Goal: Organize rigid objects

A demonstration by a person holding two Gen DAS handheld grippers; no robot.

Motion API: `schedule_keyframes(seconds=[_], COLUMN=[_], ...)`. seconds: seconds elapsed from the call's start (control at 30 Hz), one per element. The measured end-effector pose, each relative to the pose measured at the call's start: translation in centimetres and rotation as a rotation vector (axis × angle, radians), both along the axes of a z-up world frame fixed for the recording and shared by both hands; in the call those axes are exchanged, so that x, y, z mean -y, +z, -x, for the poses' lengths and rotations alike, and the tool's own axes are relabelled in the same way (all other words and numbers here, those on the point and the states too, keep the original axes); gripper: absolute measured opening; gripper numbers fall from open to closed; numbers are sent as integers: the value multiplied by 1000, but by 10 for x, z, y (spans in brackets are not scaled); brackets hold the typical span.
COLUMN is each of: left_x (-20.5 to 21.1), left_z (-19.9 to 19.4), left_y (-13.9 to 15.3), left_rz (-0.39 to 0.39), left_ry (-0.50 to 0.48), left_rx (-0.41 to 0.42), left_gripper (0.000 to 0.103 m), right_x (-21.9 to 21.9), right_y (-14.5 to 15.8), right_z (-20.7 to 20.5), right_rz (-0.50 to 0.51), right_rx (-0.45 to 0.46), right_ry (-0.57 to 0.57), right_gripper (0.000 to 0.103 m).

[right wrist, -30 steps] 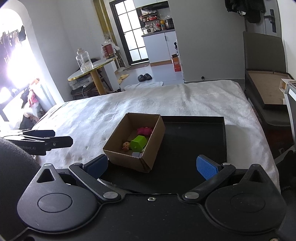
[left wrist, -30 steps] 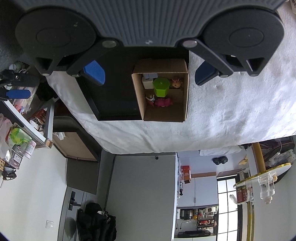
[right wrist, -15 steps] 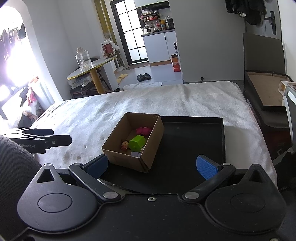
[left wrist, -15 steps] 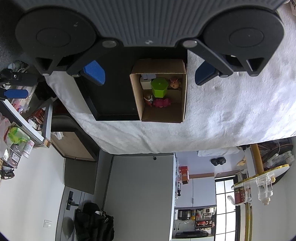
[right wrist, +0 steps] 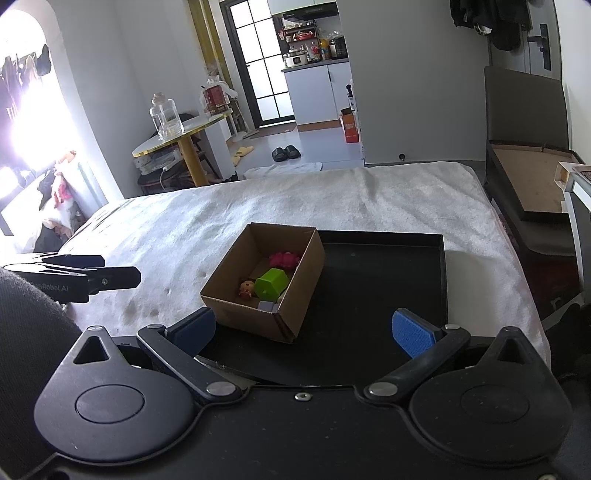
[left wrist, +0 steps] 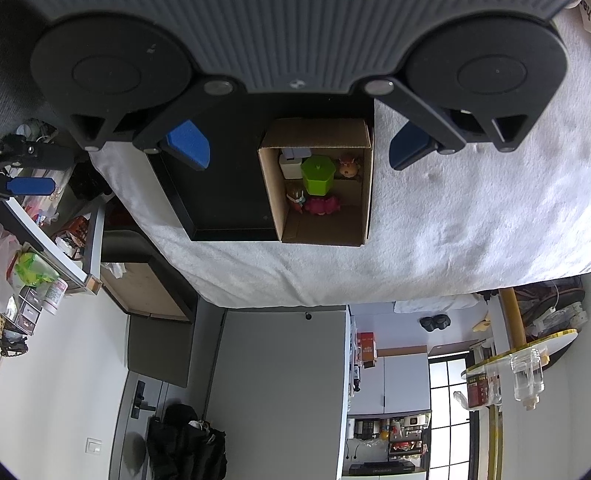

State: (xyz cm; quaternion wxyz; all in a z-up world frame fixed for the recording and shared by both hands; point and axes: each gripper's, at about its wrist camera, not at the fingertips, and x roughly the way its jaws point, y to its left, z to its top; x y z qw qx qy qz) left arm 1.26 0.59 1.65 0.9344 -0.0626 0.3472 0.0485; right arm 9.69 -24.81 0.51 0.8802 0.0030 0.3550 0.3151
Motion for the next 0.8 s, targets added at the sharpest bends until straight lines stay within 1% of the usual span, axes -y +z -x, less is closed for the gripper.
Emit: schedule_keyframes(seconds=[0.5, 0.8], left_x=[1, 5], left_z=[3, 2], left_y=[-3, -2], left_rz=[-7, -6], left_ry=[-17, -45], left_rx=[7, 16], left_gripper=[103, 103], right_x=[-2, -6], right_y=[-2, -1], right_z=[1, 0], right_rz=[19, 32], right_rx=[11, 16], right_ry=[3, 16], right_gripper=[103, 103])
